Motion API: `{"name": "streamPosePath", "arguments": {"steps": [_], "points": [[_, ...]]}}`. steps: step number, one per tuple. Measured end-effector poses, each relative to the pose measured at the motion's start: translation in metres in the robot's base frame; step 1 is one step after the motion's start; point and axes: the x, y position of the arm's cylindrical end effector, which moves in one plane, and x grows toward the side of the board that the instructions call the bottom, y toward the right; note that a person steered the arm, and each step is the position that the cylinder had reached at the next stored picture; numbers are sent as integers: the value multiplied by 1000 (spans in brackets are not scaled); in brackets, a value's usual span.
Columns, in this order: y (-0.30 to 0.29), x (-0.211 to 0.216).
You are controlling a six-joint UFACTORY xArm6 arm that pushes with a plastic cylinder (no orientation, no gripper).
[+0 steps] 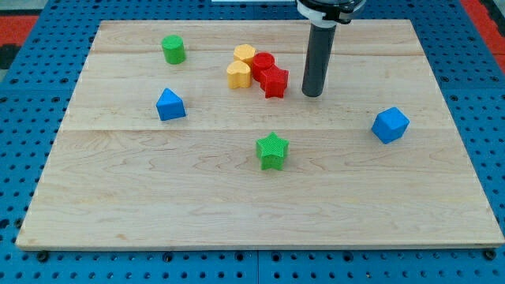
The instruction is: Nudge the group of blocks up a bit
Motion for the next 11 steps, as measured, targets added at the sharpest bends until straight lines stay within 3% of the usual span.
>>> {"name": "streamPosePath", "arguments": {"steps": [4,6,9,11], "points": [[-32,-14],[-38,5],[-51,-23],[-31,0]]}}
